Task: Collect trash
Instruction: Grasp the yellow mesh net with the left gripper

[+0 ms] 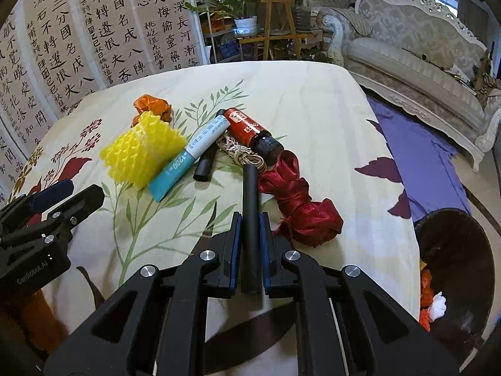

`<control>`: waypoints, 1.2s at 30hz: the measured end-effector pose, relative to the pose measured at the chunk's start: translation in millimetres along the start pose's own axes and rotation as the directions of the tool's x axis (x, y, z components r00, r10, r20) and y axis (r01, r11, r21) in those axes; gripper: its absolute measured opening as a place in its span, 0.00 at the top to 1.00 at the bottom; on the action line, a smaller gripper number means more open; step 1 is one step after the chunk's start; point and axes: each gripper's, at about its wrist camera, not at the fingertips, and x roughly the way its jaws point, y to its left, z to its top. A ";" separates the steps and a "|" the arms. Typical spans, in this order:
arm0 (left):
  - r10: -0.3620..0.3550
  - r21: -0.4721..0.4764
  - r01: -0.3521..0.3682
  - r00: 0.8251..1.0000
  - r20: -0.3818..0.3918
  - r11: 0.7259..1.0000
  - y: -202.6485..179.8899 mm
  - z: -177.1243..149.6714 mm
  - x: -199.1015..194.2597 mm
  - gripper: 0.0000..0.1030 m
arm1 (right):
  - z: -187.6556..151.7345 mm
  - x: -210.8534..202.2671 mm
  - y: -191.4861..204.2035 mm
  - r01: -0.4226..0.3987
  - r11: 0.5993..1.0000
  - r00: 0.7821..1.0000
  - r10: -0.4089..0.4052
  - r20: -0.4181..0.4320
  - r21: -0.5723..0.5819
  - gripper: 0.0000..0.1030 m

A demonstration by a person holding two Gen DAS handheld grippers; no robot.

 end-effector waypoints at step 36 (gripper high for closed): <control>-0.093 0.067 0.091 0.995 0.027 0.994 -17.1 18.8 7.1 0.76 | 6.0 3.2 -1.5 -0.011 1.000 1.000 0.011 0.000 -0.007 0.89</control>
